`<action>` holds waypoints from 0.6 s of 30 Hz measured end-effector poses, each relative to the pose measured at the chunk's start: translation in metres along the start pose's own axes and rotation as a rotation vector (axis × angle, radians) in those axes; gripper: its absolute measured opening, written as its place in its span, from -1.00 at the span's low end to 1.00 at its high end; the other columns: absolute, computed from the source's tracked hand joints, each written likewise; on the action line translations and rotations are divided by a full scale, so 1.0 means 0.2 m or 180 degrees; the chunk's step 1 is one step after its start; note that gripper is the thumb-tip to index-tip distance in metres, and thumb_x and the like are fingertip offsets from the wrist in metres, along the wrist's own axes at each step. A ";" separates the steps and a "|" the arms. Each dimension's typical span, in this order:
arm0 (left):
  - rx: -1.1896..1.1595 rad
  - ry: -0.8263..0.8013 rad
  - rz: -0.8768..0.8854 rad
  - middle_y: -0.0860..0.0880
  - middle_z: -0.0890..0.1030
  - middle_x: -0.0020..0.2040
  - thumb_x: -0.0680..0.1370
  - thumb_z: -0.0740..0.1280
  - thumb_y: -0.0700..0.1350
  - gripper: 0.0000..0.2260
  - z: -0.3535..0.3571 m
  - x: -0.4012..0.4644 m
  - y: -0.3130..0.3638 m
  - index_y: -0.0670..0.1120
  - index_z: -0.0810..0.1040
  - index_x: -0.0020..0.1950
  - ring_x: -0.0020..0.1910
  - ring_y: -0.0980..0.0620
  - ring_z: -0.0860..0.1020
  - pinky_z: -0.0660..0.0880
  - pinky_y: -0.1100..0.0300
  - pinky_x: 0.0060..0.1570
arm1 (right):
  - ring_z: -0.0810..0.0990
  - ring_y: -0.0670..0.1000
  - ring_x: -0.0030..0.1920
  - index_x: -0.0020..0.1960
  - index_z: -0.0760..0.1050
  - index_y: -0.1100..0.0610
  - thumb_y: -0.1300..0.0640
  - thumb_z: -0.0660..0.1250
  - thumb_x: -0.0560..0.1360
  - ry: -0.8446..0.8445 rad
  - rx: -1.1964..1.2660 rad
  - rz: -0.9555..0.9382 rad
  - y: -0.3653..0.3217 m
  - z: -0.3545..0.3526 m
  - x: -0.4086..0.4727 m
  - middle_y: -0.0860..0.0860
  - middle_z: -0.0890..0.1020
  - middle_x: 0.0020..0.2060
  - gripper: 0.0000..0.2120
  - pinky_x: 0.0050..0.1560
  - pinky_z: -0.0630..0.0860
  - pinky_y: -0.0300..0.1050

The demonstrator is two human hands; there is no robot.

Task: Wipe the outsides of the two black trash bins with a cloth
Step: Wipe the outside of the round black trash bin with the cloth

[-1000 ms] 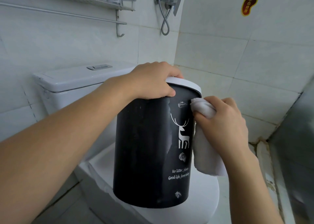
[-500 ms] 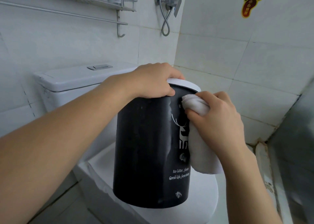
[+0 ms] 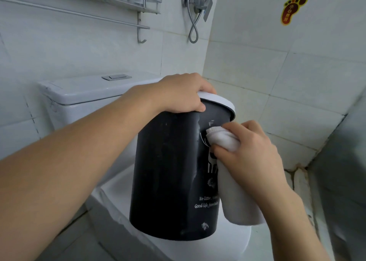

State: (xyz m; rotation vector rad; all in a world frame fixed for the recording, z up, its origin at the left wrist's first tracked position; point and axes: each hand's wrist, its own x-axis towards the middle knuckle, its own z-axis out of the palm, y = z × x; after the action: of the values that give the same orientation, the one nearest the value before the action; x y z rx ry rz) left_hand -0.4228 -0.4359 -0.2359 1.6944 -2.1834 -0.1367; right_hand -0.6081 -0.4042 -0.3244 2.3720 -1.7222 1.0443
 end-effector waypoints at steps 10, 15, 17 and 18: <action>-0.0012 -0.0013 0.0096 0.21 0.57 0.02 0.52 0.38 -0.08 -0.65 0.01 0.00 0.01 0.26 0.55 0.25 0.06 0.05 0.51 0.43 0.10 0.06 | 0.53 0.16 -0.15 0.12 0.47 -0.20 -0.11 0.33 0.45 0.0308 -0.0162 -0.0058 -0.08 -0.02 0.04 -0.09 0.41 0.03 -0.75 -0.26 0.34 -0.07; -0.0009 -0.0026 0.0075 0.18 0.58 0.16 0.53 0.38 -0.09 -0.62 0.00 0.00 0.01 0.25 0.52 0.30 0.13 0.03 0.50 0.43 0.08 0.15 | 0.52 0.11 -0.15 0.12 0.46 -0.21 -0.10 0.35 0.43 0.0171 -0.0198 -0.0078 -0.06 0.01 -0.06 -0.13 0.41 0.06 -0.73 -0.28 0.35 -0.09; -0.0044 -0.0037 0.0099 0.19 0.59 0.11 0.53 0.37 -0.09 -0.63 0.00 0.00 0.01 0.25 0.54 0.28 0.10 0.04 0.50 0.44 0.08 0.13 | 0.52 0.12 -0.14 0.11 0.46 -0.21 -0.12 0.34 0.44 0.0220 -0.0156 -0.0062 -0.07 0.00 -0.02 -0.12 0.42 0.05 -0.75 -0.25 0.37 -0.08; -0.0074 -0.0049 0.0124 0.20 0.59 0.06 0.53 0.37 -0.10 -0.65 0.00 0.00 0.01 0.25 0.55 0.24 0.07 0.05 0.51 0.45 0.08 0.09 | 0.53 0.13 -0.14 0.10 0.47 -0.20 -0.14 0.33 0.46 0.0288 -0.0115 -0.0064 -0.07 -0.01 0.00 -0.11 0.42 0.04 -0.77 -0.24 0.38 -0.07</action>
State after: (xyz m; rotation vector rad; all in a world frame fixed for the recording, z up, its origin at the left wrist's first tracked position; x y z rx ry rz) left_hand -0.4247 -0.4350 -0.2360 1.6423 -2.2158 -0.1646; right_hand -0.5964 -0.3986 -0.3179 2.2783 -1.6691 1.0900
